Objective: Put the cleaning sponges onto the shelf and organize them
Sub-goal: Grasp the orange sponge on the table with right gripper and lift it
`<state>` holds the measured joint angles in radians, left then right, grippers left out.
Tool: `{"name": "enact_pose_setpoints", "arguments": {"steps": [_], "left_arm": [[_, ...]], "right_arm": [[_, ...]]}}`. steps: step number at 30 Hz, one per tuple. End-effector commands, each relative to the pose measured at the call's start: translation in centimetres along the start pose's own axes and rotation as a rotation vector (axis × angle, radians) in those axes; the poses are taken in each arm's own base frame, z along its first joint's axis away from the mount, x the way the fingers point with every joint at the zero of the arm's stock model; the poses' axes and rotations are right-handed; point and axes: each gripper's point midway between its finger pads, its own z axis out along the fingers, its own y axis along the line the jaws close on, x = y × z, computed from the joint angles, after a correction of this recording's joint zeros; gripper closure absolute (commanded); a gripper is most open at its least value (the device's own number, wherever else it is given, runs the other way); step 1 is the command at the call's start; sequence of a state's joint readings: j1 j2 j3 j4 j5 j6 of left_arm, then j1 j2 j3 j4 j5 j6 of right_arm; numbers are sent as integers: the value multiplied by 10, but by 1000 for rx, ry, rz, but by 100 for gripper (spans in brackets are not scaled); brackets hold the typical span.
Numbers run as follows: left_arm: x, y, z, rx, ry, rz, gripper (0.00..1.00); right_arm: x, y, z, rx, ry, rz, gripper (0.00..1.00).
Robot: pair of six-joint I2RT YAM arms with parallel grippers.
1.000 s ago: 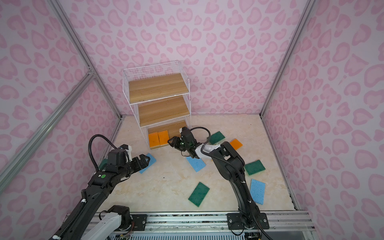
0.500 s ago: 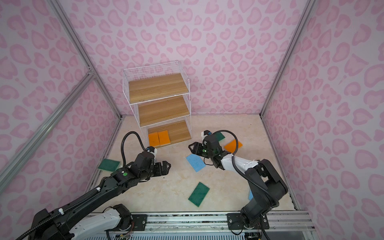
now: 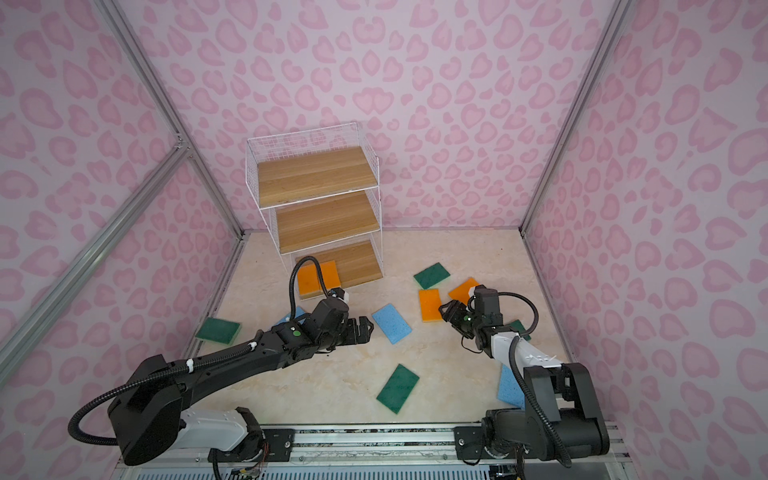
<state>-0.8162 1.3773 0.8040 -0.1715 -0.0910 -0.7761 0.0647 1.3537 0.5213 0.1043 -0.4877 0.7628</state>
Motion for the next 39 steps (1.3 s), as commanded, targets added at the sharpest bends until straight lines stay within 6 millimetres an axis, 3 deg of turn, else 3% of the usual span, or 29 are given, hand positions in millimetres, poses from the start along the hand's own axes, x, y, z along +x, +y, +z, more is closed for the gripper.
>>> {"name": "enact_pose_setpoints", "arguments": {"steps": [1, 7, 12, 23, 39], "left_arm": [[-18, -8, 0, 15, -66, -3, 0], [-18, 1, -6, -12, -83, 0, 1], [-24, 24, -15, -84, -134, -34, 1], [-35, 56, -39, -118, -210, -103, 1], [-49, 93, -75, -206, -338, -123, 2]], "right_arm": [[10, -7, 8, -5, 53, 16, 35], [7, -12, 24, 9, 64, 44, 40], [9, -17, 31, 33, 62, 46, 42], [12, -28, 47, 63, 63, 69, 51], [8, -33, 60, 81, 70, 76, 89]]}}
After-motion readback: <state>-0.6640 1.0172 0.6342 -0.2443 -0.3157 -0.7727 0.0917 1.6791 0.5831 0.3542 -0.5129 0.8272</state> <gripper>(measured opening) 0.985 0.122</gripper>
